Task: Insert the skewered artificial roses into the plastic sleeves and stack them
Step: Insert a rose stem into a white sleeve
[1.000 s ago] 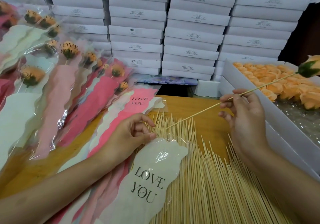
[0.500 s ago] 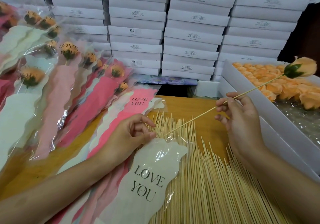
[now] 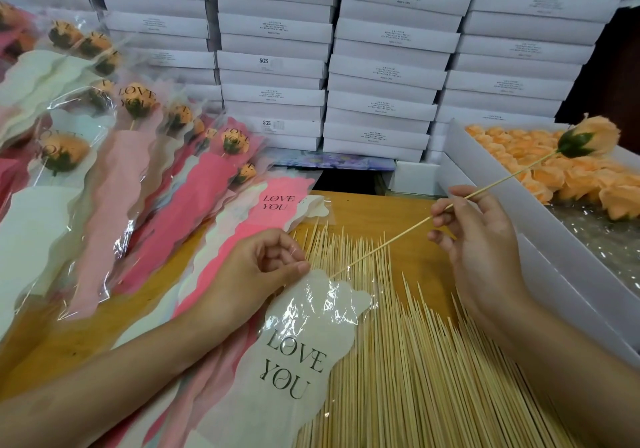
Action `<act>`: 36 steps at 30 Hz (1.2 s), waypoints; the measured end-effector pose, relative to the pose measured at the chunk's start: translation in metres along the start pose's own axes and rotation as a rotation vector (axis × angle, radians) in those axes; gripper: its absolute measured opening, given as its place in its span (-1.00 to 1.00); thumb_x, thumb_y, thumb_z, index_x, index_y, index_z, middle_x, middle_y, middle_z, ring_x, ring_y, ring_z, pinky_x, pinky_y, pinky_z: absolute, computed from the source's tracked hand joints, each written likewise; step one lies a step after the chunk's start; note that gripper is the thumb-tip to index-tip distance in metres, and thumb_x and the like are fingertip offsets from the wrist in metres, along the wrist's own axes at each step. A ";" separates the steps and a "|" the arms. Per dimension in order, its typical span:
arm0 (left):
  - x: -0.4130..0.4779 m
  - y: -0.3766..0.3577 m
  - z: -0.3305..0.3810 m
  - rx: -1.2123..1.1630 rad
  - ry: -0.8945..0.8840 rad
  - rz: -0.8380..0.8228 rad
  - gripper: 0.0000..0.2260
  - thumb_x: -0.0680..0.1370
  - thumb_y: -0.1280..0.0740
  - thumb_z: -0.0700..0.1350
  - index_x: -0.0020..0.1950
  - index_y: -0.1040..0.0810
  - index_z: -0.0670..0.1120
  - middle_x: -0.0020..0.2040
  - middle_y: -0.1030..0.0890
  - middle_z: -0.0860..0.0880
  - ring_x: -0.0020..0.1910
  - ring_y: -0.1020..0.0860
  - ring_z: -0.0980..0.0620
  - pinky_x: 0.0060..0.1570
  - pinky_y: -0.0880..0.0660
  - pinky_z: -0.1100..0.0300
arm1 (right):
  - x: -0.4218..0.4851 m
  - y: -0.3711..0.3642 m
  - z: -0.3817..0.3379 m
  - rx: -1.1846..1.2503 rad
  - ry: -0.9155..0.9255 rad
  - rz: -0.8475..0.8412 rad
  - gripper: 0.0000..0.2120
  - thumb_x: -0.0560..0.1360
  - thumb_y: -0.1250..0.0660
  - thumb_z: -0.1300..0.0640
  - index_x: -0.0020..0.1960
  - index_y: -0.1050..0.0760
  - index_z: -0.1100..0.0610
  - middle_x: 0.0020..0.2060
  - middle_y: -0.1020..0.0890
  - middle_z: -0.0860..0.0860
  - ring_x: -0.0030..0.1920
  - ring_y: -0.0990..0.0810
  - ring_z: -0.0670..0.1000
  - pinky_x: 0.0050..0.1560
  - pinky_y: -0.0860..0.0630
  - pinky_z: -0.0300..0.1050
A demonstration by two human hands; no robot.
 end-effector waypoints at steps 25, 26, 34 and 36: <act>-0.008 -0.010 0.017 -0.041 -0.053 -0.057 -0.81 0.42 -0.43 -0.13 -0.23 -0.48 -0.20 -0.44 -0.46 -0.01 -0.49 -0.36 0.16 -0.47 -0.28 0.40 | -0.050 -0.048 0.042 -0.184 -0.394 -0.556 -0.83 0.59 -0.24 0.17 -0.02 -0.58 0.22 -0.03 -0.72 0.04 -0.15 -0.68 0.06 -0.15 -0.66 -0.11; -0.009 -0.009 0.017 -0.055 -0.050 -0.058 -0.82 0.41 -0.44 -0.12 -0.24 -0.48 -0.17 -0.41 -0.44 -0.06 -0.46 -0.35 0.10 -0.46 -0.26 0.38 | -0.050 -0.048 0.043 -0.168 -0.406 -0.553 -0.84 0.59 -0.25 0.17 -0.04 -0.59 0.20 -0.03 -0.72 0.06 -0.20 -0.67 0.03 -0.23 -0.64 -0.14; -0.014 -0.014 0.011 -0.199 0.135 -0.225 -0.76 0.34 -0.47 0.21 -0.20 -0.70 0.06 -0.23 -0.69 0.09 -0.26 -0.63 0.21 -0.24 -0.50 0.44 | -0.035 -0.034 0.044 -0.098 -0.349 -0.390 -0.91 0.58 -0.27 0.18 0.02 -0.55 0.11 -0.05 -0.72 0.04 -0.23 -0.61 0.03 -0.27 -0.54 -0.13; -0.019 -0.018 0.001 -0.201 0.246 -0.287 -0.77 0.25 -0.53 0.18 -0.13 -0.71 0.19 -0.12 -0.72 0.13 -0.13 -0.66 0.23 -0.20 -0.51 0.47 | -0.030 -0.028 0.043 -0.083 -0.331 -0.326 -0.89 0.57 -0.28 0.20 0.07 -0.54 0.09 -0.07 -0.72 0.03 -0.23 -0.64 -0.03 -0.32 -0.59 -0.20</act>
Point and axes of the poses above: each hand's wrist, its own x-axis towards the middle knuckle, its own y-axis out of the back of the hand, z = x × y, the point moved 7 cm from there along x, towards the middle knuckle
